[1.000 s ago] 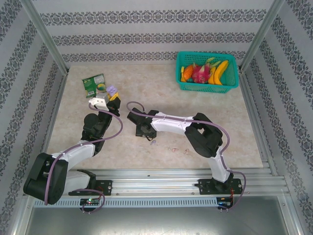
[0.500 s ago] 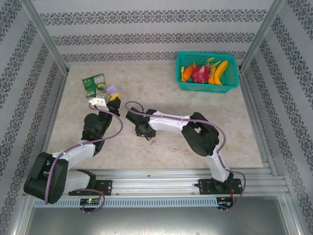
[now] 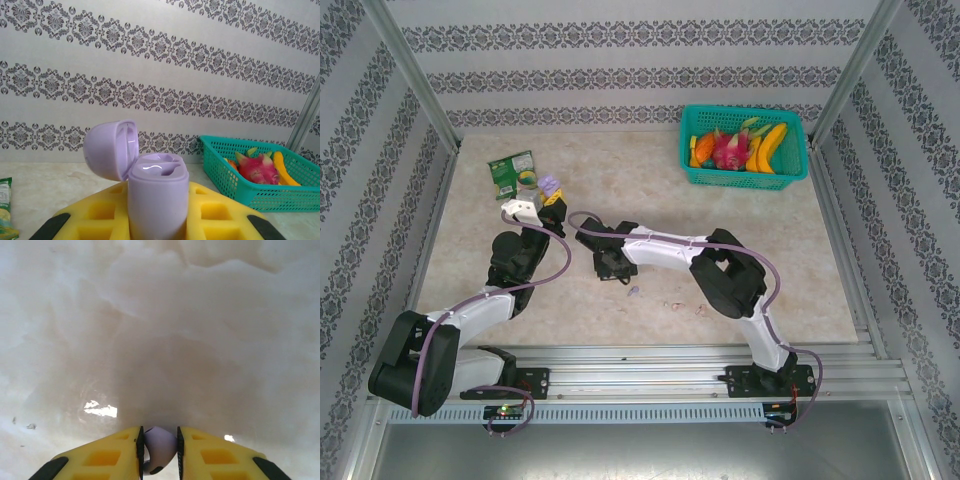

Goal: Insert wireless bluetooth earbuds into charging case

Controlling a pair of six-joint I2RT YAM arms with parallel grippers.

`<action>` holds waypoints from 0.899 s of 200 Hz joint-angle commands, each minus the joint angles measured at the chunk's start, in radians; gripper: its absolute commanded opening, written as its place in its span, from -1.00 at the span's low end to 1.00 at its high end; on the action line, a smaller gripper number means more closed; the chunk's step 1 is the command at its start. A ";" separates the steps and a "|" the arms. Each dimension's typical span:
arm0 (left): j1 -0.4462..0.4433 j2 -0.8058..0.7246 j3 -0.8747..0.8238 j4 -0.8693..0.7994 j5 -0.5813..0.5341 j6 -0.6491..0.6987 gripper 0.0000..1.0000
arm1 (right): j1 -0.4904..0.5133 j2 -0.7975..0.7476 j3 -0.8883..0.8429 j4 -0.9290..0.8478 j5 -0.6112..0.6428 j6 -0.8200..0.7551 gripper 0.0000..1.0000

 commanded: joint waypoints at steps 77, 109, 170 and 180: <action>0.012 -0.011 0.006 0.044 -0.013 -0.021 -1.00 | -0.009 0.056 0.109 -0.112 -0.004 -0.483 -0.45; 0.011 -0.009 0.012 0.042 -0.012 -0.023 -1.00 | -0.032 0.048 0.106 -0.128 -0.046 -0.564 -0.44; 0.012 0.014 0.016 0.056 -0.010 -0.040 -1.00 | -0.062 0.037 0.098 -0.133 -0.094 -0.495 -0.17; 0.012 0.018 0.017 0.060 -0.011 -0.042 -1.00 | -0.061 0.024 0.090 -0.119 -0.102 -0.452 -0.10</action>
